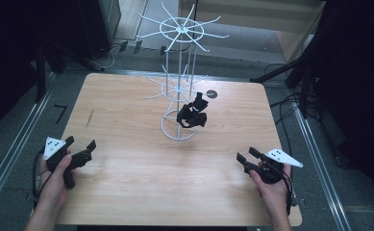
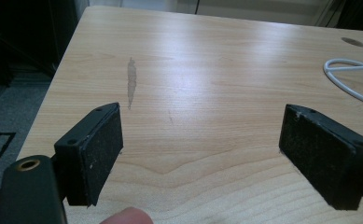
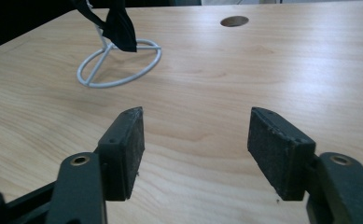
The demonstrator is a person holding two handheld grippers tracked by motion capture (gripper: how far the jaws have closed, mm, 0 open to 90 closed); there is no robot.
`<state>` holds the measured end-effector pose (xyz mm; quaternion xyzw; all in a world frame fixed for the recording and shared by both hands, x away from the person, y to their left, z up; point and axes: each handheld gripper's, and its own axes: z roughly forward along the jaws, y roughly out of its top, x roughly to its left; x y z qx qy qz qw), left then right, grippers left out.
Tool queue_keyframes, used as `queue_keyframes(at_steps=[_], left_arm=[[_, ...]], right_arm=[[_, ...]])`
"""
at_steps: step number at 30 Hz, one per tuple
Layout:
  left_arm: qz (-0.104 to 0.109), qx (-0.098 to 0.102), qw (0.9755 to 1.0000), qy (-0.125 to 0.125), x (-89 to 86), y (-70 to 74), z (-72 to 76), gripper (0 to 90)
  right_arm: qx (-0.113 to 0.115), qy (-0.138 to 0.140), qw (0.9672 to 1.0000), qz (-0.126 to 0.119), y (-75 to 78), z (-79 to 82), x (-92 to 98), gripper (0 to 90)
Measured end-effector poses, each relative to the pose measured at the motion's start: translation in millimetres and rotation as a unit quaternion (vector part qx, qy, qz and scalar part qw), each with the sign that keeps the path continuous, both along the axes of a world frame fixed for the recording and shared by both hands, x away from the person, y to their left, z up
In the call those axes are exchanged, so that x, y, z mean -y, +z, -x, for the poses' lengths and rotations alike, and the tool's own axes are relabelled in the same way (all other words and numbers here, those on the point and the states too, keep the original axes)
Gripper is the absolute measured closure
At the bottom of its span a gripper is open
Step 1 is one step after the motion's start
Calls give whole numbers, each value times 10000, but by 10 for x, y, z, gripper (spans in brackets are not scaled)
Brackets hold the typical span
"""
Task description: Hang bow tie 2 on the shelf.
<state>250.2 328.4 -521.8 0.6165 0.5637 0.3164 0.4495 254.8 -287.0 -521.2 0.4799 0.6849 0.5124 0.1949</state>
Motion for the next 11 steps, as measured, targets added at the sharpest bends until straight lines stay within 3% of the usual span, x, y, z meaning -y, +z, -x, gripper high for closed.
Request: queue_keyframes(at_steps=[4, 8, 11], left_arm=[[-1, -10, 10000, 1, -1, 0, 2, 140], [1, -15, 10000, 0, -1, 0, 0, 140], [0, -20, 10000, 7, -1, 0, -1, 141]], right_arm=[[-29, -190, 9998, 69, -70, 124, 152, 279], [-59, -369, 9992, 115, -100, 209, 259, 244], [-56, -490, 9988, 13, -105, 270, 354, 244]])
